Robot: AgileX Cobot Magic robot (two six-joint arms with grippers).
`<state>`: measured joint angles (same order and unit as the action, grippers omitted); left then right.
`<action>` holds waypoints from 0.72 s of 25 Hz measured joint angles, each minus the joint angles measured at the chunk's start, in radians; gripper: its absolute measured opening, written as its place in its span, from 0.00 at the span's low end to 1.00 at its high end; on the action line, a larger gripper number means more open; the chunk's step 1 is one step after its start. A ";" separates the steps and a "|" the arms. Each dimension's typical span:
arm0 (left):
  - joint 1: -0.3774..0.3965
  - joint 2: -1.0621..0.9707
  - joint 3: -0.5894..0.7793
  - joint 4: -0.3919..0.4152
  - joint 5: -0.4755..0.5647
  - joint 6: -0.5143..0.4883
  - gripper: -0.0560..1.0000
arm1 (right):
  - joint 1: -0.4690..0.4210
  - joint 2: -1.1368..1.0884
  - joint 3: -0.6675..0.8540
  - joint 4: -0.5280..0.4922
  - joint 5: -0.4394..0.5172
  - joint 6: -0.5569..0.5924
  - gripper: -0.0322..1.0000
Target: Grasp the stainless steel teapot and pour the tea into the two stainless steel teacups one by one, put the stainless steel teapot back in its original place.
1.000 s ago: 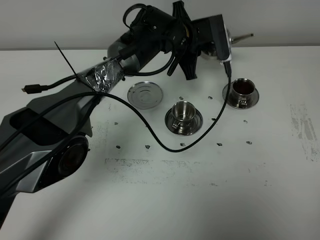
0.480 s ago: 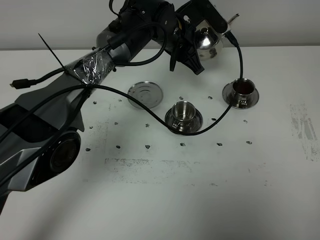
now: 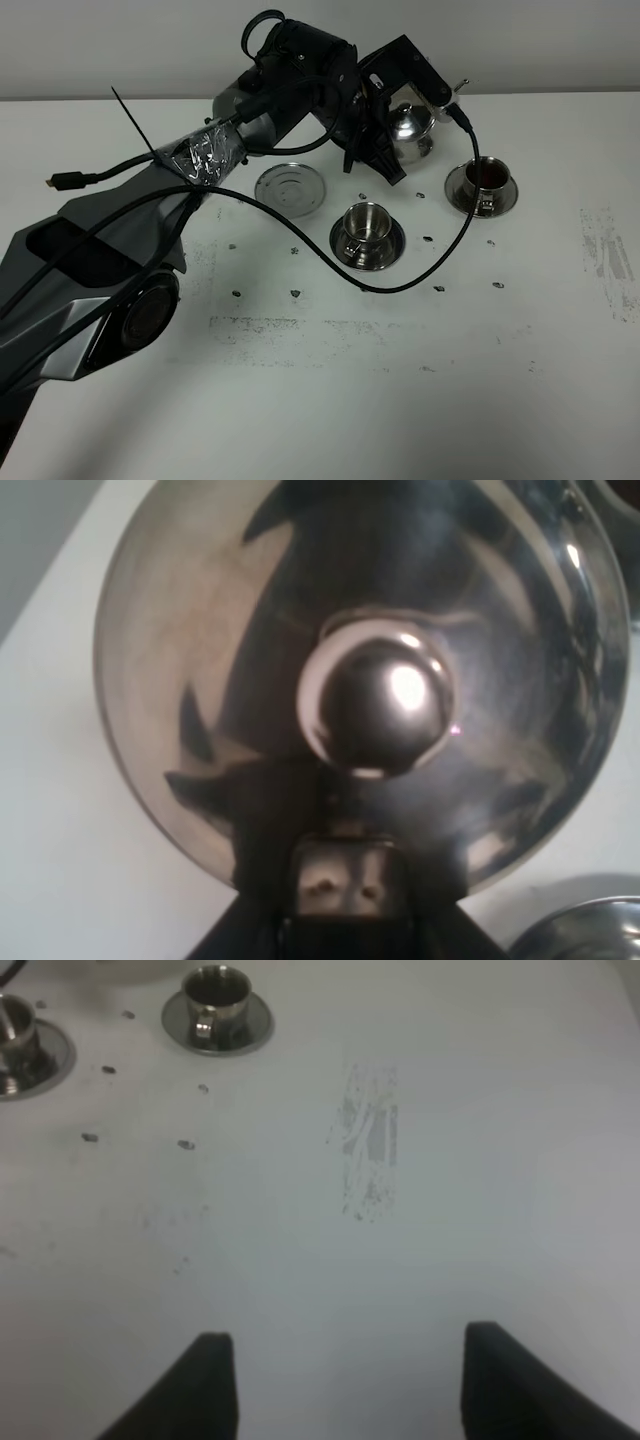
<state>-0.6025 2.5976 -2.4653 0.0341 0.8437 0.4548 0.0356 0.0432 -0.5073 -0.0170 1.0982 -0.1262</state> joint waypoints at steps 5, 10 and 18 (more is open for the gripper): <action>0.000 0.018 0.000 0.000 0.003 -0.001 0.23 | 0.000 0.000 0.000 0.000 0.000 0.000 0.52; 0.000 0.027 0.000 -0.017 0.008 -0.001 0.23 | 0.000 0.000 0.000 0.000 0.000 -0.001 0.52; 0.000 0.033 0.000 -0.019 0.011 0.000 0.23 | 0.000 0.000 0.000 0.000 0.000 -0.001 0.52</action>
<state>-0.6025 2.6309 -2.4653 0.0150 0.8548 0.4550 0.0356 0.0432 -0.5073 -0.0170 1.0982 -0.1272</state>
